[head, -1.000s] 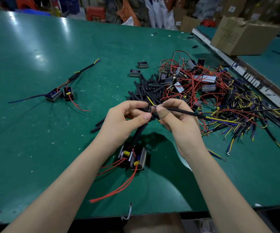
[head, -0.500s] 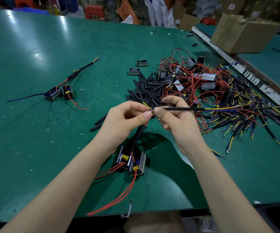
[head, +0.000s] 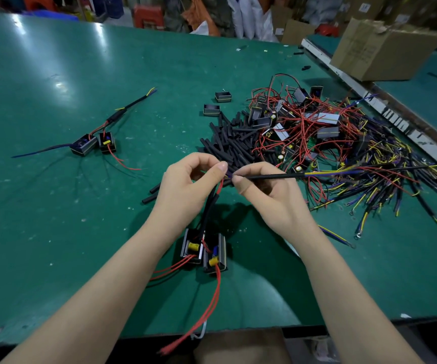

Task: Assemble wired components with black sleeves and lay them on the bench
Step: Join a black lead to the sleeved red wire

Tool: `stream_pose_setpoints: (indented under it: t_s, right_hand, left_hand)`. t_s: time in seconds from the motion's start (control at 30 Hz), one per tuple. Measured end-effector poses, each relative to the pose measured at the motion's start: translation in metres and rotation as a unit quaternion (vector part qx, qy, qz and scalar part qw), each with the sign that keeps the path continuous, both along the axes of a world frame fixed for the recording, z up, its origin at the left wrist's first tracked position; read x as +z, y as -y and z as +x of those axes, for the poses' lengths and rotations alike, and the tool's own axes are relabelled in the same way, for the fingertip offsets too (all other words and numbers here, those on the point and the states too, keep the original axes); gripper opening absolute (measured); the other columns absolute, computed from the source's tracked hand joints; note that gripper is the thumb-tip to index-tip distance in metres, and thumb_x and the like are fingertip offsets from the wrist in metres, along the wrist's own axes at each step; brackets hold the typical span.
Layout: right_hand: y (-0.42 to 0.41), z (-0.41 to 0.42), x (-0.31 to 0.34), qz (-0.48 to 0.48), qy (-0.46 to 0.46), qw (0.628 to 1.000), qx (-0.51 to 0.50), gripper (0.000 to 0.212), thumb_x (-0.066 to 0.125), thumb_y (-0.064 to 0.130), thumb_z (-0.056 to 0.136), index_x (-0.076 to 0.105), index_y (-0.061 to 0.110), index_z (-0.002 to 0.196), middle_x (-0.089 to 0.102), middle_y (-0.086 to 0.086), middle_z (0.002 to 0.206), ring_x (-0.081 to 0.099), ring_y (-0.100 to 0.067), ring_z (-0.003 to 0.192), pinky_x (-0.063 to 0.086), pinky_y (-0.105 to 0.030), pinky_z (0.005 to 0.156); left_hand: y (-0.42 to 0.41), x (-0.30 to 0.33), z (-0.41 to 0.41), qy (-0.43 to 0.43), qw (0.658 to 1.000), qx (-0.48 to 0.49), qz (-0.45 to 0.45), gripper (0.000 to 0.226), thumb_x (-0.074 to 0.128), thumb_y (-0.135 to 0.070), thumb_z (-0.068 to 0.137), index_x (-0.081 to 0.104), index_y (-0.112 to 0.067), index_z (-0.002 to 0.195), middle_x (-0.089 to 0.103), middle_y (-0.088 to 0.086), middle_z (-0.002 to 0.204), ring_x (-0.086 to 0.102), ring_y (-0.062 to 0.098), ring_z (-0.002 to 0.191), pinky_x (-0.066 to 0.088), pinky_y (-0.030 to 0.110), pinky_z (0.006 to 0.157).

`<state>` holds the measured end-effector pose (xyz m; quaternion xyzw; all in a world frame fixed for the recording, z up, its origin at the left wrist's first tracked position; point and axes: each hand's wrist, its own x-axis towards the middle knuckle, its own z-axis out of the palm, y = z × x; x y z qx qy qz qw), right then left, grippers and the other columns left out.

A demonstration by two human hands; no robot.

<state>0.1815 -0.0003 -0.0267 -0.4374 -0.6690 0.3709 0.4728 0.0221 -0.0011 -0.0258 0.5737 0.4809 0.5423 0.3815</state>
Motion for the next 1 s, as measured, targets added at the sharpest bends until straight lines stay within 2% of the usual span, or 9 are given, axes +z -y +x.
stream_pose_setpoints:
  t_s: [0.13,0.23,0.33,0.47,0.53,0.7,0.8,0.87,1.0]
  right_hand:
    - [0.0,0.001,0.001,0.002,-0.039,0.999,0.006,0.008,0.069,0.021,0.085,0.069,0.027,0.091,0.066,0.012,0.074,0.059,-0.003,0.071,0.045,-0.019,0.068]
    - [-0.002,0.003,0.0,-0.011,-0.07,0.997,-0.003,0.007,0.07,0.022,0.083,0.069,0.025,0.089,0.066,0.011,0.07,0.059,-0.004,0.067,0.045,-0.018,0.066]
    - [0.0,0.003,0.001,-0.012,-0.09,0.996,-0.009,0.007,0.071,0.022,0.081,0.069,0.025,0.087,0.067,0.011,0.069,0.058,-0.003,0.065,0.045,-0.016,0.064]
    - [0.001,0.004,0.002,-0.015,-0.099,0.995,-0.015,0.011,0.072,0.016,0.082,0.069,0.026,0.085,0.068,0.011,0.071,0.059,-0.002,0.066,0.045,-0.014,0.063]
    - [0.001,0.005,0.002,-0.017,-0.098,0.995,-0.019,0.011,0.073,0.017,0.082,0.069,0.027,0.084,0.069,0.011,0.074,0.06,-0.003,0.068,0.045,-0.015,0.064]
    - [0.003,0.003,0.005,-0.016,-0.131,0.991,-0.008,0.014,0.074,0.011,0.08,0.069,0.024,0.083,0.072,0.007,0.076,0.063,-0.002,0.068,0.046,-0.014,0.062]
    - [0.004,0.002,0.004,-0.025,-0.149,0.989,-0.006,0.016,0.074,0.011,0.079,0.071,0.027,0.081,0.073,0.002,0.079,0.064,-0.005,0.069,0.046,-0.015,0.063]
    - [0.005,0.002,0.005,-0.023,-0.156,0.987,0.001,0.017,0.074,0.006,0.08,0.071,0.023,0.082,0.074,0.001,0.083,0.067,-0.006,0.073,0.047,-0.014,0.064]
    - [0.008,0.0,0.007,-0.021,-0.172,0.985,0.022,0.019,0.071,-0.002,0.08,0.07,0.017,0.081,0.075,0.0,0.087,0.07,-0.007,0.078,0.05,-0.013,0.069]
  left_hand:
    - [-0.001,0.001,-0.002,0.008,0.999,-0.025,-0.041,0.011,0.062,-0.024,0.091,0.064,-0.017,0.082,0.061,-0.008,0.067,0.052,0.005,0.064,0.043,0.016,0.065]
    - [0.0,0.003,-0.005,-0.002,0.995,-0.049,-0.082,0.016,0.054,-0.03,0.095,0.066,-0.023,0.087,0.069,-0.01,0.076,0.055,-0.002,0.066,0.041,0.008,0.06]
    - [0.0,0.006,-0.007,-0.016,0.988,-0.085,-0.13,0.015,0.054,-0.027,0.095,0.068,-0.022,0.093,0.074,-0.006,0.088,0.057,-0.004,0.07,0.041,0.007,0.059]
    - [0.002,0.009,-0.012,-0.068,0.968,-0.143,-0.197,0.02,0.055,-0.036,0.093,0.07,-0.024,0.099,0.074,-0.013,0.089,0.058,-0.01,0.072,0.041,0.017,0.068]
    - [0.003,0.009,-0.013,-0.074,0.969,-0.145,-0.188,0.021,0.056,-0.037,0.092,0.07,-0.023,0.097,0.074,-0.013,0.088,0.057,-0.011,0.071,0.038,0.023,0.069]
    - [0.005,0.011,-0.011,-0.067,0.975,-0.133,-0.167,0.023,0.051,-0.036,0.095,0.072,-0.029,0.098,0.07,-0.016,0.077,0.055,-0.01,0.068,0.037,0.022,0.066]
    - [0.005,0.013,-0.009,-0.057,0.973,-0.138,-0.178,0.032,0.048,-0.03,0.097,0.074,-0.037,0.08,0.068,-0.014,0.071,0.056,-0.005,0.064,0.038,0.023,0.065]
    - [0.006,0.014,-0.008,-0.06,0.972,-0.141,-0.176,0.041,0.047,-0.028,0.097,0.072,-0.041,0.069,0.066,-0.014,0.068,0.054,-0.003,0.062,0.037,0.023,0.064]
    - [0.006,0.014,-0.008,-0.063,0.972,-0.14,-0.18,0.044,0.044,-0.028,0.098,0.072,-0.045,0.067,0.063,-0.014,0.063,0.052,-0.003,0.057,0.036,0.026,0.062]
